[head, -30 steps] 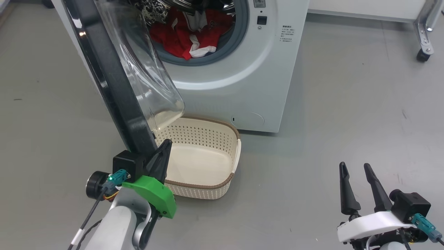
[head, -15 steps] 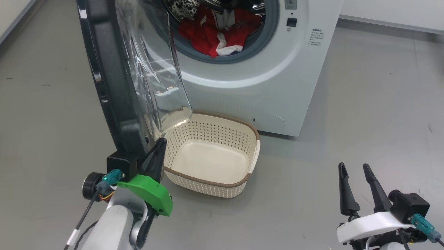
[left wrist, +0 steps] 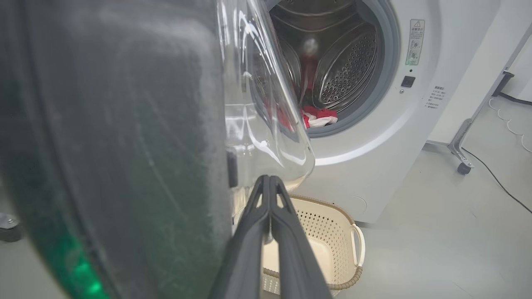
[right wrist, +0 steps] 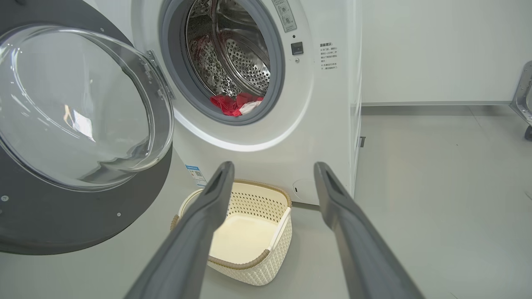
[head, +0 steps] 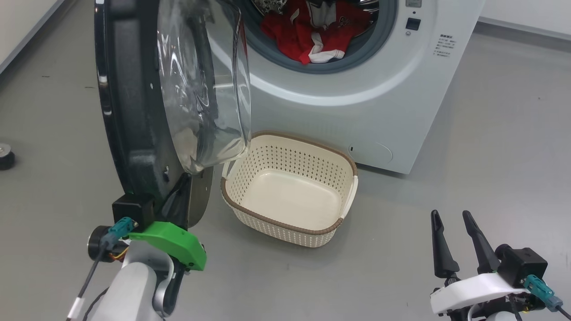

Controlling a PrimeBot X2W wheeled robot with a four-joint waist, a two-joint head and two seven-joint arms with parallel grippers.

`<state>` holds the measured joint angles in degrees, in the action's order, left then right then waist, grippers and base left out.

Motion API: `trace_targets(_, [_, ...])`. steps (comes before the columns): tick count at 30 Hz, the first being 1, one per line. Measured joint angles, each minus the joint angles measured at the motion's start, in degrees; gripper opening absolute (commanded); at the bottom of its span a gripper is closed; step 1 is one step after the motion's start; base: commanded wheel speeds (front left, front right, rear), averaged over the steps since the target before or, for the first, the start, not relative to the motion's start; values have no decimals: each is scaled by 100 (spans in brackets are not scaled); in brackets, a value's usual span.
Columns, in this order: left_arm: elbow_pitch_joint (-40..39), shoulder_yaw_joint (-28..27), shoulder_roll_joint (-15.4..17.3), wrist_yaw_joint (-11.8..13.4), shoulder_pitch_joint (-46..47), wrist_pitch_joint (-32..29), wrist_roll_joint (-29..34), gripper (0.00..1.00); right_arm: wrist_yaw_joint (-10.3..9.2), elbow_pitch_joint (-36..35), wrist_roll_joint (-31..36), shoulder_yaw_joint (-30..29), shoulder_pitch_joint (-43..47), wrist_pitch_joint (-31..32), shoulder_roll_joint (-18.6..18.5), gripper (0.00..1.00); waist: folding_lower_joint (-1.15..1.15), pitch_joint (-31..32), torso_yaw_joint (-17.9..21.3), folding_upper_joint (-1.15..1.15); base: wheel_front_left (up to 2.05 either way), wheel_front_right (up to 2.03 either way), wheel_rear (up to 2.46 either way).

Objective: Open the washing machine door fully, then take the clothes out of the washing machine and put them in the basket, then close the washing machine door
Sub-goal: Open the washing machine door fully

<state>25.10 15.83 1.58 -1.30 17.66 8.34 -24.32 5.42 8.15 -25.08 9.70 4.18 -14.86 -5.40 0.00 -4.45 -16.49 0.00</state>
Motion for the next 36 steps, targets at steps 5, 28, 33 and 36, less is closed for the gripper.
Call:
trace_targets(5, [11,-232,113,51,19,81,-142,0,1,-2,16,46,-10,0,-2,100,0,-118,-113,0,0,0,0])
trace_targets(28, [0,-1556,713,312,427,315,-745,0,5,-194,358,269,-495,255,-223,100,0,-1096,-263,0,0,0,0])
trace_targets(33, [8,-1802,901,355,577,341,-895,0,5,-230,404,261,-606,327,-313,100,1,-1345,-235,0,0,0,0])
trace_targets(36, [36,-1929,1038,355,661,342,-909,0,5,-245,411,261,-650,353,-341,100,0,-1485,-215,0,0,0,0])
